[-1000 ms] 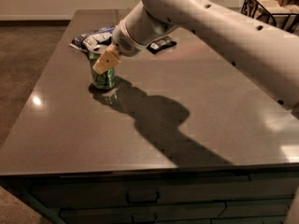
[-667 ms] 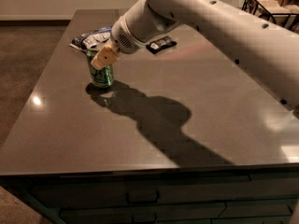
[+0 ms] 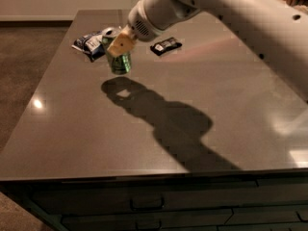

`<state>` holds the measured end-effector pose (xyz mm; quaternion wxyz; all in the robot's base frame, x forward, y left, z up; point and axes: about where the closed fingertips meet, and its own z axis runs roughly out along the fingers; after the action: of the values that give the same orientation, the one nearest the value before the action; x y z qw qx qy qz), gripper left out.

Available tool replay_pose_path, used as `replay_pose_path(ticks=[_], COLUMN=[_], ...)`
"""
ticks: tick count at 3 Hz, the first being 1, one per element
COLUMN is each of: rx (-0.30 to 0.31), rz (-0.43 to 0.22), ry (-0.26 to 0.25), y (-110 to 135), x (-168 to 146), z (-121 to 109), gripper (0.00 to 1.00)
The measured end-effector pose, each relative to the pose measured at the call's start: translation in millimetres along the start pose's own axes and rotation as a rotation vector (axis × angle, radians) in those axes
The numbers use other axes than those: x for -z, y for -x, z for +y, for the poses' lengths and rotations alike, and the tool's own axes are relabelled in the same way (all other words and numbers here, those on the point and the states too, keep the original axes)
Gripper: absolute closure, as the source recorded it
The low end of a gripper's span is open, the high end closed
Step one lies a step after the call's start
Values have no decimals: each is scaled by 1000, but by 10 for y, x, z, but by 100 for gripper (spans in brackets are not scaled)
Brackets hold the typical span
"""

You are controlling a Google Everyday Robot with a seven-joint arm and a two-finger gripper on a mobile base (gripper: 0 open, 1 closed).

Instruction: Move green can near rxbar chocolate

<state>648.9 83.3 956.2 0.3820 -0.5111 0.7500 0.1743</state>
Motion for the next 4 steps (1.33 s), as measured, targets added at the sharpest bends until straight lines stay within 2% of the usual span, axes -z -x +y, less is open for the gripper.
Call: replay_pose_path(ticks=[1, 2, 3, 4], rx=[-58, -147, -251, -331], rz=[51, 89, 100, 70], ry=[-164, -252, -288, -295], y=[-247, -614, -972, -1163], x=[330, 561, 617, 588], z=[-457, -863, -1203, -1446], gripper=[100, 100, 100, 100])
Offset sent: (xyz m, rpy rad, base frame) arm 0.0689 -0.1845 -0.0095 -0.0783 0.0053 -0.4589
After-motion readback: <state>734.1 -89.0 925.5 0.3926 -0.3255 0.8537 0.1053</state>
